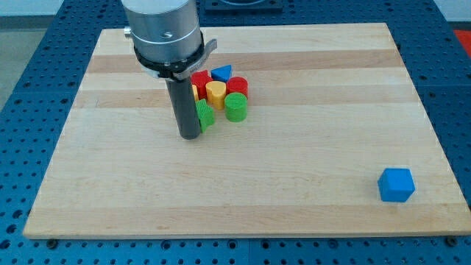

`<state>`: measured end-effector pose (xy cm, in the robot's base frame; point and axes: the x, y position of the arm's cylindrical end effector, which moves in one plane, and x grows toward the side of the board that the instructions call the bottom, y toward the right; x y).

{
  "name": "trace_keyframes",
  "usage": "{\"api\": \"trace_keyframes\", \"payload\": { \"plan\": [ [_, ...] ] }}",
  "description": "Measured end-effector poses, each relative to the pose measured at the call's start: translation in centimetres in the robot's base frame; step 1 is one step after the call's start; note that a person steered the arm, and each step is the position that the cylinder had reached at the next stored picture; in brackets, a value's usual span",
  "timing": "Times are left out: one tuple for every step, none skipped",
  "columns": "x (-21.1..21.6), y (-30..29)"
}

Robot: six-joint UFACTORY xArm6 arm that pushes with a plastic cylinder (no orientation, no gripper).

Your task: Move the green star vertically to the bottom of the red star

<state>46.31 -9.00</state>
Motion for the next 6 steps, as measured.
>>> {"api": "trace_keyframes", "payload": {
  "plan": [
    [-1.1,0.0],
    [-1.6,-0.3],
    [0.6,-0.2],
    [4.2,3.1],
    [7.5,8.9],
    [10.3,14.5]
  ]
}}
